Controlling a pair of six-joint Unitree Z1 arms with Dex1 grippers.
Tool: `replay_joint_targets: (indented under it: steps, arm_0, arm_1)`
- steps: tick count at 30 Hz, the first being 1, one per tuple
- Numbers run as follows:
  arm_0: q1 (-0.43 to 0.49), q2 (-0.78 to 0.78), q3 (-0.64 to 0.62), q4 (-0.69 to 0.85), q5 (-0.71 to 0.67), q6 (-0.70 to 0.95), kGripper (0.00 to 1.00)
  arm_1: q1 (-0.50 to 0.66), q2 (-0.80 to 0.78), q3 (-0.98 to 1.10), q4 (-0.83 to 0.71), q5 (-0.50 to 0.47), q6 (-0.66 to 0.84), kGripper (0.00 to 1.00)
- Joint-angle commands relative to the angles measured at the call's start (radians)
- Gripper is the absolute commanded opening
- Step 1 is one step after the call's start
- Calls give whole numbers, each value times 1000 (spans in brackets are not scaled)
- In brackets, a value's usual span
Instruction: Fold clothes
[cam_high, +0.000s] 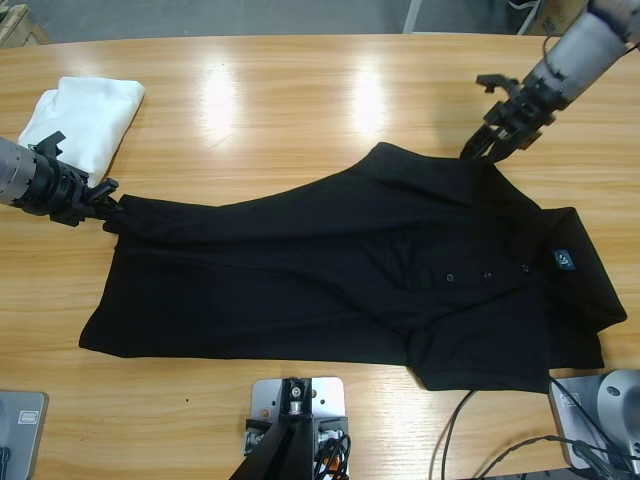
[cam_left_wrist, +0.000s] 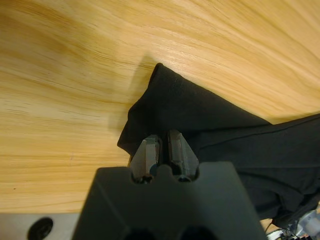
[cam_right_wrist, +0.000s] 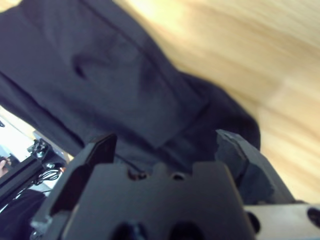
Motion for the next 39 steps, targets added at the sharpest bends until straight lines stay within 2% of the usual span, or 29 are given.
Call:
replay_joint_targets:
  steps: [1, 6, 11, 27, 39]
  arm_0:
    - [-9, 47, 6, -10, 12, -15, 0]
    - [-10, 40, 12, -10, 13, -15, 0]
    - [-10, 43, 10, -10, 13, -15, 0]
    - [-10, 73, 7, -16, 13, -18, 0]
    - [-10, 85, 3, -23, 13, -21, 0]
  arm_1:
    - [21, -89, -69, 88, 8, 38, 766]
    - [18, 18, -55, 47, 94, 35, 766]
    - [-1, 90, -57, 33, 127, 31, 761]
    - [-41, 156, -19, -20, 122, 23, 764]
    - [-46, 149, -6, -12, 64, 20, 761]
